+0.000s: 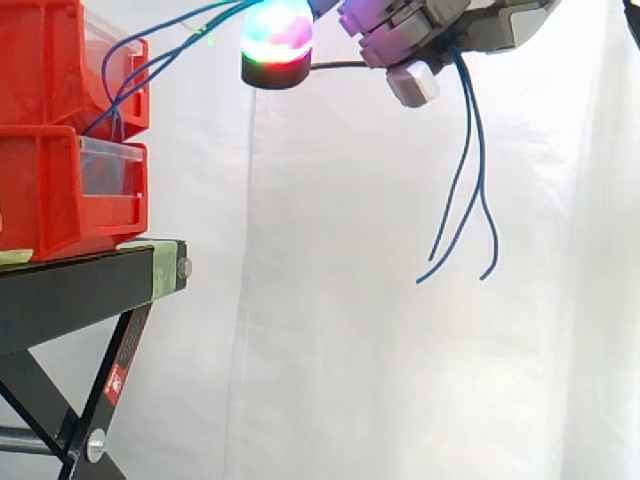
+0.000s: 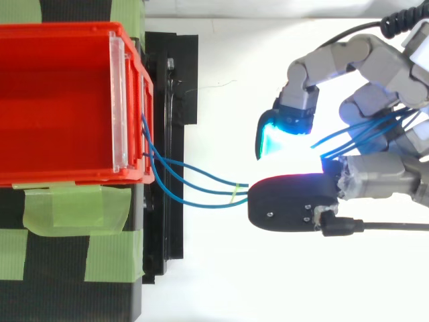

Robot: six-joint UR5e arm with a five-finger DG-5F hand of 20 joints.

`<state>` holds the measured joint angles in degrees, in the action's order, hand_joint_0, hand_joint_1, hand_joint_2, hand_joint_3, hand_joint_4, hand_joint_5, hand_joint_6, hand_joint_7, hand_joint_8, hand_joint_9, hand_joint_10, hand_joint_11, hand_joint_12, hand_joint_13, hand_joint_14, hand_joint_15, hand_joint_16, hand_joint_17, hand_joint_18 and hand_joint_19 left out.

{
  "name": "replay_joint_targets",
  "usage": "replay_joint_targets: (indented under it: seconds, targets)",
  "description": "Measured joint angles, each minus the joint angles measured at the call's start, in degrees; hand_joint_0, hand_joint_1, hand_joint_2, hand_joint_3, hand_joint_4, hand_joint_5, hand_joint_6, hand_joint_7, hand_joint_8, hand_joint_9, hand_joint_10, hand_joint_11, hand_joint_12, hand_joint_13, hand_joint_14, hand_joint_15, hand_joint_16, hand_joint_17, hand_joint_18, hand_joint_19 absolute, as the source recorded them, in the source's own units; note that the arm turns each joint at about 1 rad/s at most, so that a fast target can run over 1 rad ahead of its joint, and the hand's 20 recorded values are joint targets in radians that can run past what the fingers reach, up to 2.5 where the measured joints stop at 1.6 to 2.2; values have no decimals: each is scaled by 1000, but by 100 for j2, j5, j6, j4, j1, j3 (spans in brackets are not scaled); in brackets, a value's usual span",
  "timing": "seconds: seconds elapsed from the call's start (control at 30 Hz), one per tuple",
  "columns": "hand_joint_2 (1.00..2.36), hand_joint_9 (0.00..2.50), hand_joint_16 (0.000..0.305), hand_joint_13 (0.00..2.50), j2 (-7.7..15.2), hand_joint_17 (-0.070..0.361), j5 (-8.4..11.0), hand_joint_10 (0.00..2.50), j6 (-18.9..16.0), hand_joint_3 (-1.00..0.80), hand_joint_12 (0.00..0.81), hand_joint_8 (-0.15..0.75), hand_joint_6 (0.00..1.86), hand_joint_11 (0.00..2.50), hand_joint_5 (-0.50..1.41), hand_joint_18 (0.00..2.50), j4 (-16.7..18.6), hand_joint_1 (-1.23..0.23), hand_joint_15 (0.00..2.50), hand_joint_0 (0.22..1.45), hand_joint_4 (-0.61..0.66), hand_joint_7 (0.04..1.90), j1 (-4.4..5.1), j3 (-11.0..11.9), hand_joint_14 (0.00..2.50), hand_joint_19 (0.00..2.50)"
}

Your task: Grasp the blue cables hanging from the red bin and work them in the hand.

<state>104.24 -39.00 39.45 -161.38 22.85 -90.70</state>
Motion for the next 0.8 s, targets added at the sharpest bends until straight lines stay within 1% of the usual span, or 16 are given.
replay_joint_targets:
  seconds: [0.13,0.27,0.4,0.73,0.8]
  targets:
    - [1010,1805,203,1889,0,153,-19,2500,29,-758,533,455,921,2500,-87,2500,100,-565,1398,885,365,1074,-14,0,2500,759]
    - [1008,1805,203,1889,0,153,-20,2500,-31,-809,533,455,832,2500,-84,2500,136,-552,1398,833,357,1116,-15,0,2500,759]
    - [1008,1805,203,1889,0,153,-25,2500,-72,-812,533,455,761,2500,-80,2500,135,-554,1398,814,343,1133,-17,0,2500,759]
    - [1009,1805,203,1889,0,153,-64,2500,-88,-792,533,455,764,2500,-70,2500,131,-575,1398,849,349,1114,-27,0,2500,759]
    - [1011,1805,203,1889,0,153,-64,2500,-92,-736,533,455,781,2500,-62,2500,128,-573,1398,898,347,1102,-28,0,2500,759]
